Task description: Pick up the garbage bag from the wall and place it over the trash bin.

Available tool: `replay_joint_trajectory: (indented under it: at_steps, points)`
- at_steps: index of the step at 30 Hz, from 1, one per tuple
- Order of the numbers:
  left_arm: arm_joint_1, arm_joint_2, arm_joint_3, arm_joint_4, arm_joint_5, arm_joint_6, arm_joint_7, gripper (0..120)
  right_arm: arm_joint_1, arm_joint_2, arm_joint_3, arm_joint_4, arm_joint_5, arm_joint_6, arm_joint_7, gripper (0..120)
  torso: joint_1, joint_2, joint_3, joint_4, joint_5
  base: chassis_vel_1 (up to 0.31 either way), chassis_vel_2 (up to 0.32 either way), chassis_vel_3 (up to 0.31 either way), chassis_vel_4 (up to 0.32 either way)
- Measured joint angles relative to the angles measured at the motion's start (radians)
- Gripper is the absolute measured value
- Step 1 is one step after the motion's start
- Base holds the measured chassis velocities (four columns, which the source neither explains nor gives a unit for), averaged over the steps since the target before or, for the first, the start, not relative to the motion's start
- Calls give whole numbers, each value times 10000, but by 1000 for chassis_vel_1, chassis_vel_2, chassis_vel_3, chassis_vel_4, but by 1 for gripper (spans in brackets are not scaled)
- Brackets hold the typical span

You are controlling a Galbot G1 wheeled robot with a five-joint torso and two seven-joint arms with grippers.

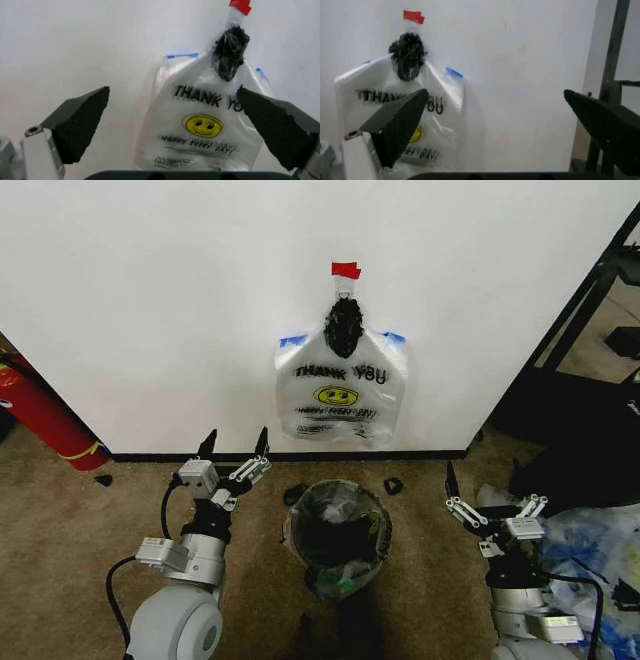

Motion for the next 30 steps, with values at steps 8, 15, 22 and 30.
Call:
replay_joint_trajectory:
  at_steps: [8, 15, 22, 30]
  points:
    - [-22, -51, 37, 261, -227, -750, -357, 100, 119, 7, -119, -65, 58, 146, 213, 100, 0, 0, 0, 0, 0, 0, 0, 0, 0]
    - [-48, -119, 133, 490, -127, -980, -428, 100, 117, -24, -48, -197, 10, 410, 28, 100, 0, 0, 0, 0, 0, 0, 0, 0, 0]
    - [-158, -85, 128, 540, -104, -973, -442, 100, 322, 8, -62, -323, 9, 437, -11, 100, 0, 0, 0, 0, 0, 0, 0, 0, 0]
    - [-249, -41, 145, 711, -211, -973, -388, 100, 520, 35, -115, -484, 12, 418, -31, 100, 0, 0, 0, 0, 0, 0, 0, 0, 0]
